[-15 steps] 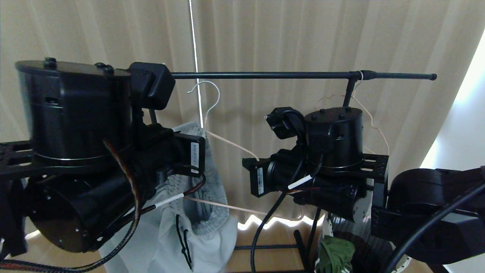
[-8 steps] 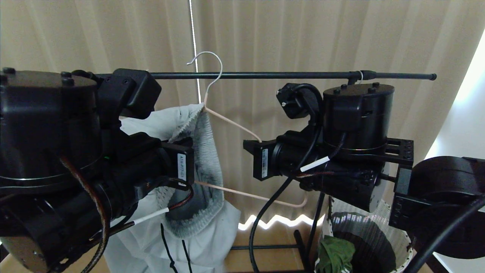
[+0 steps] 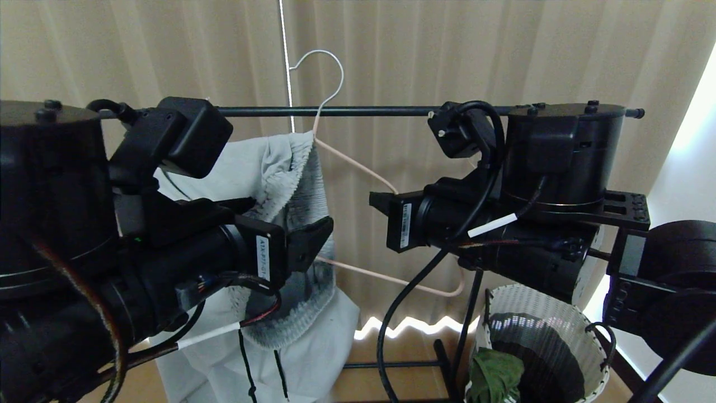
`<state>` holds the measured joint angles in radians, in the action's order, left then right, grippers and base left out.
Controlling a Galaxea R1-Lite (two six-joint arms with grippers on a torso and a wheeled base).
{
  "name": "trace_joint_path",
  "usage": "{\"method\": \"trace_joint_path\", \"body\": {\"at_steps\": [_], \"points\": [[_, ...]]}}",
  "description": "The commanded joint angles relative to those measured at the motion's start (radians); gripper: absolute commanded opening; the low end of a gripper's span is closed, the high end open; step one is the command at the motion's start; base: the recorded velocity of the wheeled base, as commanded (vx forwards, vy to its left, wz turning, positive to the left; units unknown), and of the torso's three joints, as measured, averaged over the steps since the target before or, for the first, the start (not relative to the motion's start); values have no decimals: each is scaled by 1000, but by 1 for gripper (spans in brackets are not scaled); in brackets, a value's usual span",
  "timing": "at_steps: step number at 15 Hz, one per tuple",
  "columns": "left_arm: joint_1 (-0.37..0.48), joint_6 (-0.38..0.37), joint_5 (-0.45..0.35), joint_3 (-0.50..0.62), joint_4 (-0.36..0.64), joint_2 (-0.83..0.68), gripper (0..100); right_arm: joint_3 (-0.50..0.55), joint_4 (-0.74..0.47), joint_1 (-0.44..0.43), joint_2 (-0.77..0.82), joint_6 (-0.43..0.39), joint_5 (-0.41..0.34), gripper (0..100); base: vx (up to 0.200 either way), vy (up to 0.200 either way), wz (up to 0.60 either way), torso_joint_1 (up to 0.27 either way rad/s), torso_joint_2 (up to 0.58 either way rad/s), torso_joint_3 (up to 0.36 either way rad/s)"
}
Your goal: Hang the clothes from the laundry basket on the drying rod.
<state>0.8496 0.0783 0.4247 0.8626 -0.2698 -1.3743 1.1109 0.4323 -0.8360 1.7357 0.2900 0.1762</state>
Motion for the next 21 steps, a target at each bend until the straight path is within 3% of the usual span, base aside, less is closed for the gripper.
{"method": "trace_joint_path", "body": {"at_steps": [1,4,6,10,11,13,15,16,21], "points": [[2,-2,-17,-22,0,46,100,7,0,32,-16,-9,0,0,0,0,0,0,0,0],[2,-14,-21,-37,0,95,100,27,-4,113,-38,-55,-1,0,0,0,0,0,0,0],[0,-55,-21,-33,-2,106,100,17,-12,129,-62,-111,-3,0,0,0,0,0,0,0],[-24,-98,-20,-33,-19,127,100,-11,-17,132,-96,-130,-1,0,0,0,0,0,0,0],[-52,-137,-20,-33,-37,130,100,-28,-17,140,-104,-138,-1,0,0,0,0,0,0,0],[-164,-321,-37,-31,-109,135,100,-83,-6,147,-127,-167,-7,0,0,0,0,0,0,0],[-256,-442,-216,-33,-120,132,100,-97,-7,147,-137,-169,-11,0,0,0,0,0,0,0],[-273,-494,-265,-34,-120,127,100,-101,-10,147,-137,-175,-11,0,0,0,0,0,0,0],[-271,-585,-291,-33,-123,46,100,-144,-1,129,-143,-232,-12,0,0,0,0,0,0,0]]}}
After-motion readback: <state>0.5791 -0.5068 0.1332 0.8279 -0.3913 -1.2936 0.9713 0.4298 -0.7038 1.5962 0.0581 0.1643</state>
